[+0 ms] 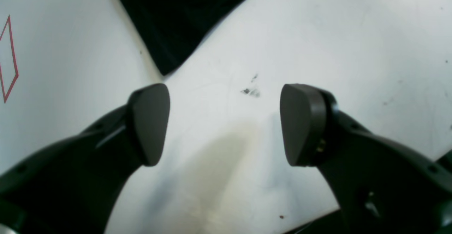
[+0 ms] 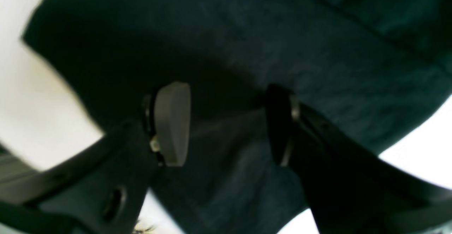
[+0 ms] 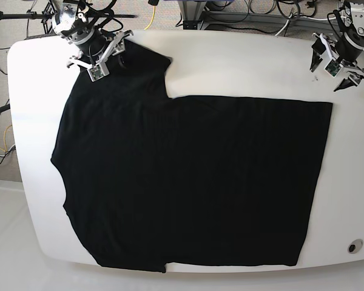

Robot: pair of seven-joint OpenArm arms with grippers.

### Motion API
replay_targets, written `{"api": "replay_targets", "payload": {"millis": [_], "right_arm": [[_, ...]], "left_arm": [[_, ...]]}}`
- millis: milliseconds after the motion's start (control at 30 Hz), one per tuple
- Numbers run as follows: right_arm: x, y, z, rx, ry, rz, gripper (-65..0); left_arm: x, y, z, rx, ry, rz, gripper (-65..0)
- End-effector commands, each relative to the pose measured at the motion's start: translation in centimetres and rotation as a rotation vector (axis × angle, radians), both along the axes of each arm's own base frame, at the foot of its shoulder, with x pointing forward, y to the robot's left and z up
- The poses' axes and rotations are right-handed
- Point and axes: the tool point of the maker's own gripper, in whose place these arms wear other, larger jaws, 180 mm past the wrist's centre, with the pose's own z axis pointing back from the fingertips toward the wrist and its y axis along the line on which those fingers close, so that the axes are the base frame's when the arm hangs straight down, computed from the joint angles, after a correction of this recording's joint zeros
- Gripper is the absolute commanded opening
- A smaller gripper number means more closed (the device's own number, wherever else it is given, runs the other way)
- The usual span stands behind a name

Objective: Fold the T-shirt properly
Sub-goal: 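Move the right gripper onto the shirt's shoulder edge near the collar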

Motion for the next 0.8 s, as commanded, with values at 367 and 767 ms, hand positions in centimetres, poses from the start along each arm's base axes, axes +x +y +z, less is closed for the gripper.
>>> {"api": "replay_targets", "payload": {"millis": [367,767], "right_arm": [[0.5,-2.2,1.8,0.072,-0.045,-0.112,-30.8],[0.6,-1.0,1.2,0.065,-0.026,-0.055,-31.3]], "left_arm": [[0.6,-0.1,0.9,-0.034,-0.041,0.007,-19.3],[2.0,0.1,1.5,-0.063,-0.075,0.033,-19.4]]}}
